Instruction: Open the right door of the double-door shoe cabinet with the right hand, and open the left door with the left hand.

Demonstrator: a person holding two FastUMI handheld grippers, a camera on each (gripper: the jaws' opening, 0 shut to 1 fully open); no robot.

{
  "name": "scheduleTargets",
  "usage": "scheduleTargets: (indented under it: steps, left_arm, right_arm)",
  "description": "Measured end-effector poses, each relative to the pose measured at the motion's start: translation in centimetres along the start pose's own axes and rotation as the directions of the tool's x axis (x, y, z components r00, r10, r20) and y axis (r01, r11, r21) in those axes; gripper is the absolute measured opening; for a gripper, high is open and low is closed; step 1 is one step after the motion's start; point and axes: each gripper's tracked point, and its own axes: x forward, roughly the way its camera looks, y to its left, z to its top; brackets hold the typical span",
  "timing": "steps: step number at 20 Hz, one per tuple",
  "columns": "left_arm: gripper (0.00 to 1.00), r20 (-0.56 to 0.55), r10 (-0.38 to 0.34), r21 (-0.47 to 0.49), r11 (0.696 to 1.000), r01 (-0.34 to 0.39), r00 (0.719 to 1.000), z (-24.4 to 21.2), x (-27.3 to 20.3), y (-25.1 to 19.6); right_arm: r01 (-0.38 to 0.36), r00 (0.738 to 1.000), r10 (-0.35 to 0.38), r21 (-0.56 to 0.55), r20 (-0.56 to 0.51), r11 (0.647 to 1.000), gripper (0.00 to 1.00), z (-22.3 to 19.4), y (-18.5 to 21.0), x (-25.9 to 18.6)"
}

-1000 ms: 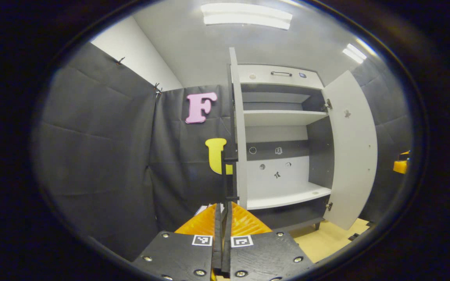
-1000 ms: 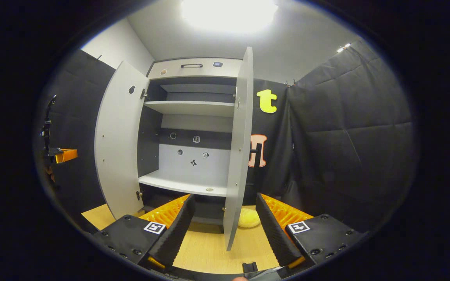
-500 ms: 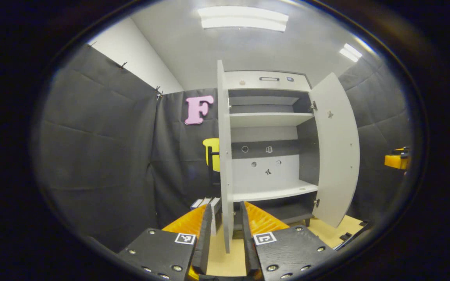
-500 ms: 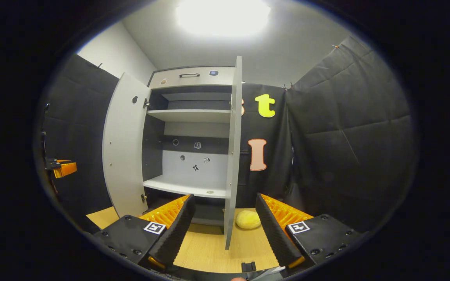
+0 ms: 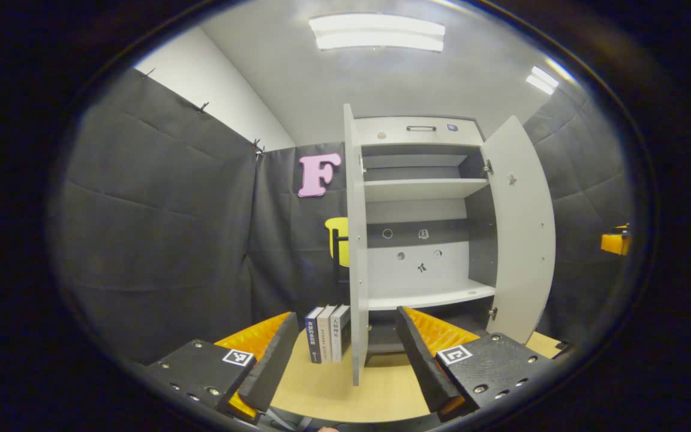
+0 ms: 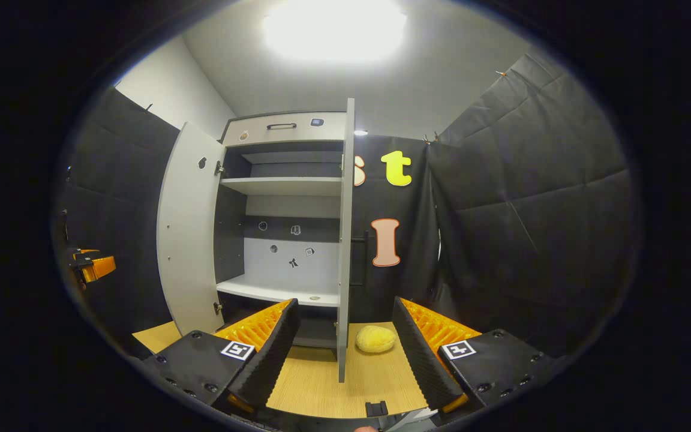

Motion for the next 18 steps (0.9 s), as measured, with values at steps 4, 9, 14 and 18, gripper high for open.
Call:
scheduleTargets:
  steps: [4,9,14,18]
  left_arm:
    - [0.95,0.015,0.003,0.032,0.999,-0.003,1.000,0.42,-0.32,-0.09]
    - [0.95,0.021,0.011,0.046,0.999,-0.012,1.000,0.66,-0.57,-0.13]
    - [0.95,0.024,0.023,0.056,0.998,-0.024,0.999,0.89,-0.35,0.27]
    - [0.95,0.023,0.029,0.057,0.998,-0.030,0.999,0.93,-0.46,0.49]
  right_arm:
    - [0.006,1.000,-0.006,-0.001,0.006,1.000,0.94,0.10,-0.27,-0.25]
    - [0.011,1.000,-0.011,0.000,0.020,1.000,0.94,0.42,-0.31,0.06]
    - [0.021,0.999,-0.021,0.008,0.030,1.000,0.97,0.64,-0.61,0.11]
    - [0.021,0.999,-0.021,0.011,0.031,1.000,0.97,0.62,-0.41,0.21]
